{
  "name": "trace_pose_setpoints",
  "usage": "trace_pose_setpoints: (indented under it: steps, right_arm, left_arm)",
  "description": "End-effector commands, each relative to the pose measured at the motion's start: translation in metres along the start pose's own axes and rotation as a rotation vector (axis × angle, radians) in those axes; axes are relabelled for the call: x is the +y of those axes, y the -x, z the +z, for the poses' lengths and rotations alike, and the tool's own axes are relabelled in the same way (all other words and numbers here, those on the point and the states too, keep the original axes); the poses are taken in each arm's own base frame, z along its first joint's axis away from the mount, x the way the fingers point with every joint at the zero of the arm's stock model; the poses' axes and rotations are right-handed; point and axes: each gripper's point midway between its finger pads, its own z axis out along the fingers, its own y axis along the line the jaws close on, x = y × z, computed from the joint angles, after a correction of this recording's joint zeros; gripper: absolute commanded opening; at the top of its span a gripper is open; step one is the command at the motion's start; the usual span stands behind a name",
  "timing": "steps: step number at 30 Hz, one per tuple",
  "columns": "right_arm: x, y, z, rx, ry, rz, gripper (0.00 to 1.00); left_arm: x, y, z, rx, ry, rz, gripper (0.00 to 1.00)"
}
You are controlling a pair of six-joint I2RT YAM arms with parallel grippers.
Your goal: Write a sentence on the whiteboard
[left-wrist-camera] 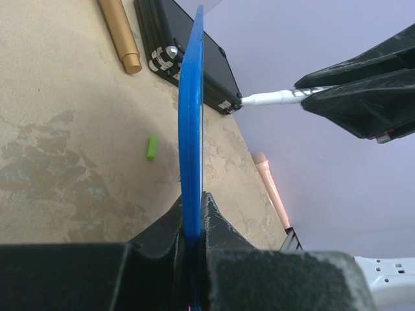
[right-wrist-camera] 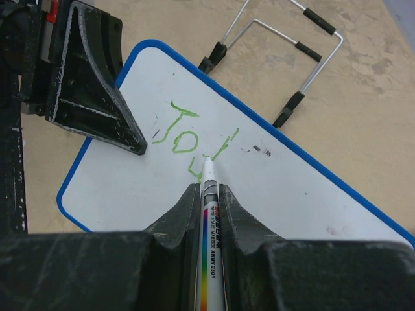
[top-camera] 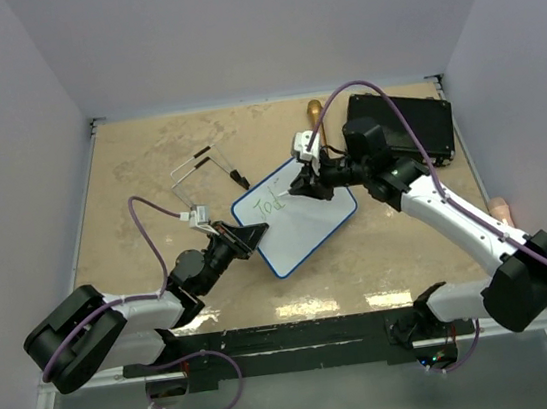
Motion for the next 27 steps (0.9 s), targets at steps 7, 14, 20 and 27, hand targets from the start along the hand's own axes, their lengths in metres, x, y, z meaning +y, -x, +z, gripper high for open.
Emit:
trace_pose_setpoints:
  steps: [7, 14, 20, 27]
  right_arm:
    - [0.005, -0.004, 0.017, 0.009, 0.036, 0.008, 0.00]
    - [0.003, -0.008, 0.019, 0.022, 0.026, 0.016, 0.00]
    - [0.001, -0.015, 0.020, 0.044, 0.017, 0.023, 0.00]
    - [0.006, -0.009, 0.016, 0.026, 0.031, 0.004, 0.00]
  left_arm:
    - [-0.136, 0.110, -0.040, -0.419, -0.568, -0.099, 0.00]
    - [-0.136, 0.110, -0.040, -0.419, -0.572, -0.100, 0.00]
    - [-0.137, 0.110, -0.040, -0.421, -0.575, -0.100, 0.00]
    - [-0.137, 0.110, -0.040, -0.421, -0.575, -0.099, 0.00]
